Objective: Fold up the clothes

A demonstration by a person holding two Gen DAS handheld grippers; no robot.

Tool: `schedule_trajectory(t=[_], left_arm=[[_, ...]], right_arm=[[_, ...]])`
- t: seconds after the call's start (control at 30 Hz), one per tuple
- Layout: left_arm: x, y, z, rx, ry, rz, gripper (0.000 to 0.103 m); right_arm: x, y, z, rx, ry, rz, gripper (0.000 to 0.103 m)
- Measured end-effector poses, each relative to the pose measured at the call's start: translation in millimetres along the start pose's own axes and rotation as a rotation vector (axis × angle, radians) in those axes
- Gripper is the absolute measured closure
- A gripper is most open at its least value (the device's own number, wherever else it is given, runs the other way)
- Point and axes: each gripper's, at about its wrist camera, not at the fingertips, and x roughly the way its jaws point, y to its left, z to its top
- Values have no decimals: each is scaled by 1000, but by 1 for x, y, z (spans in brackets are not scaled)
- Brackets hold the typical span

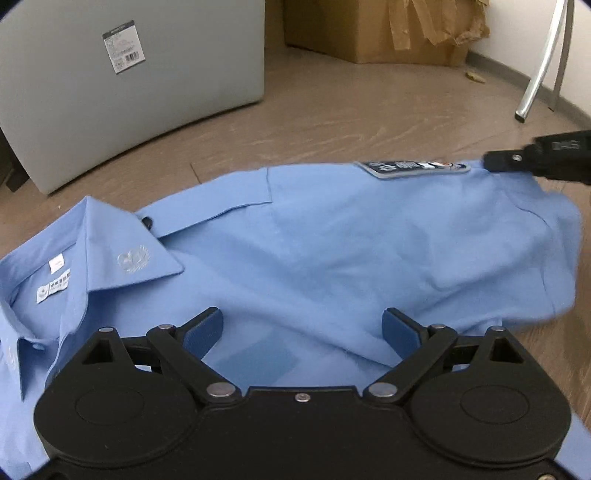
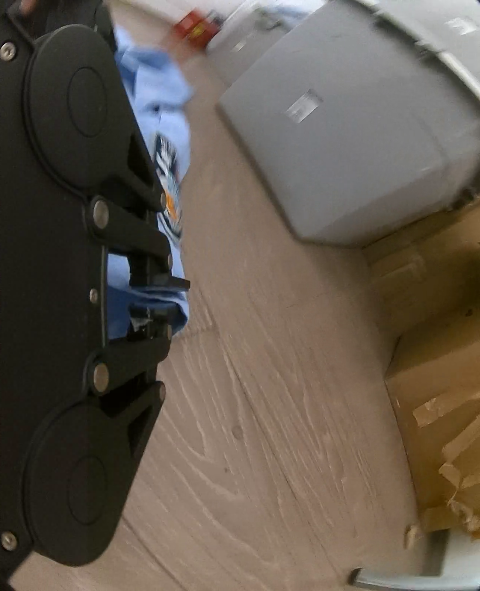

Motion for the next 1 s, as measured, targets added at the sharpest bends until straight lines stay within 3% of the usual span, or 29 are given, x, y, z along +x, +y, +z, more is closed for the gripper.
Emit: schedule_trajectory(t=[0.07,0.1,0.17,0.27,0.3,0.4,0.43,0.5,0.53,0.7,0.73,0.8,0.87,0.93,1.0], left_arm=[[-2,5,-1,-6,1,-10,10],[-3,8,-2,-10,1,-18,10],[-7,14,-4,-24,-5,-24,10],[-14,23,-7,-46,-15,-33,10],[-16,25,-8,-54,-18,-36,10],[-13,24,-6,-78,-25,-8,10],[-11,23,-5,-84,-23,1,10],[-16,28,-7,-79,-26,18,10],[-19,30,-8,-76,-28,27,10],[-43,52,-17,-96,-60,90,10],[-54,60,-23,-115,-85,109,10],[-73,74,-33,-152,-122,149,10],[-93,94,-50,-222,-157,224,10],[-110,115,-67,-285,-168,288,10],[-132,145,-92,-317,-170,405,10]], right_arm=[[-1,3,0,-18,60,-30,61],[-3,7,0,-34,95,-51,39],[-23,16,-6,-92,81,-84,31],[-52,30,-14,-178,58,-126,31],[-58,37,-16,-206,43,-101,31],[-59,76,-22,-370,-1,82,31],[-55,76,-23,-370,19,92,31],[-25,74,-31,-344,169,129,46],[-18,70,-41,-331,240,120,46],[-53,67,-60,-409,312,168,45],[-63,68,-57,-429,306,175,44],[-82,80,-35,-454,170,174,32],[-83,96,-27,-478,86,202,30],[-68,110,-26,-521,68,214,30],[-36,125,-36,-582,84,179,30]])
